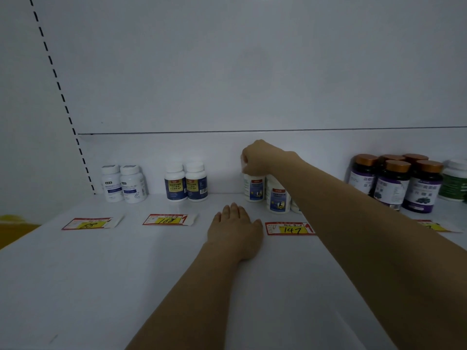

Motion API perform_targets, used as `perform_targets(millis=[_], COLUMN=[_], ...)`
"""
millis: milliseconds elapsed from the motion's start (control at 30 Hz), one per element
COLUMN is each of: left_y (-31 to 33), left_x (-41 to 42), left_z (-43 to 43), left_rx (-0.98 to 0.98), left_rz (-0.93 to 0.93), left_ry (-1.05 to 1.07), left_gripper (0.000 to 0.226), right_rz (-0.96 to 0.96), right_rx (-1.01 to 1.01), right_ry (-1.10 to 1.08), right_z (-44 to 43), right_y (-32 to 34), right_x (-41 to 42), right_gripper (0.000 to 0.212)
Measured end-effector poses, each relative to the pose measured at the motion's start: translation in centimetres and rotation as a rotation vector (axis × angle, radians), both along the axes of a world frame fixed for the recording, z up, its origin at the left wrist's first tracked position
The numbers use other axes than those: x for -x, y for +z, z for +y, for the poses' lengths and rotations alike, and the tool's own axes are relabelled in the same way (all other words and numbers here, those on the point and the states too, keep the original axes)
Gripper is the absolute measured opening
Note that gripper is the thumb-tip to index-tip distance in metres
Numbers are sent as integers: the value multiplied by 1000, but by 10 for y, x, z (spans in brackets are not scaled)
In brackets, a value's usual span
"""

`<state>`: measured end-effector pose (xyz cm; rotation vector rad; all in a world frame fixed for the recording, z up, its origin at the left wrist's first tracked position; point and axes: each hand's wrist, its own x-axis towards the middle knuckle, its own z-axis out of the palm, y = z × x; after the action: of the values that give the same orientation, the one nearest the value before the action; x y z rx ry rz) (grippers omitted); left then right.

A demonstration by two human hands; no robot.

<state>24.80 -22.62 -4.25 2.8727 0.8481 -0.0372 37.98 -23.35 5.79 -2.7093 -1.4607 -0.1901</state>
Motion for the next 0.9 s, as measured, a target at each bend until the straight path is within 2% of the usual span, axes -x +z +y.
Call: perform_targets(millis=[267, 567, 700, 767, 833, 900], left_y=[1, -1, 1, 8, 15, 24], left_x=[1, 2, -1, -2, 2, 2], left_z=[-2, -2, -1, -4, -11, -13], left_rx=[-5, -13, 3, 12, 31, 208], left_rz=[7, -17, -86, -194, -410, -650], left_ry=[-3, -17, -5, -2, -6, 4], left_gripper=[65, 64, 64, 59, 45, 29], right_rz=[-43, -15, 2, 31, 69, 94], right_rx=[-8, -346, -449, -517, -585, -629], right_ry=[41, 201, 218, 215, 207, 203], right_z=[-6, -46, -74, -88, -100, -109], right_y=[3, 51, 58, 53, 45, 36], right_x=[10, 30, 38, 40, 40, 40], right_gripper=[31, 35, 35, 33, 30, 28])
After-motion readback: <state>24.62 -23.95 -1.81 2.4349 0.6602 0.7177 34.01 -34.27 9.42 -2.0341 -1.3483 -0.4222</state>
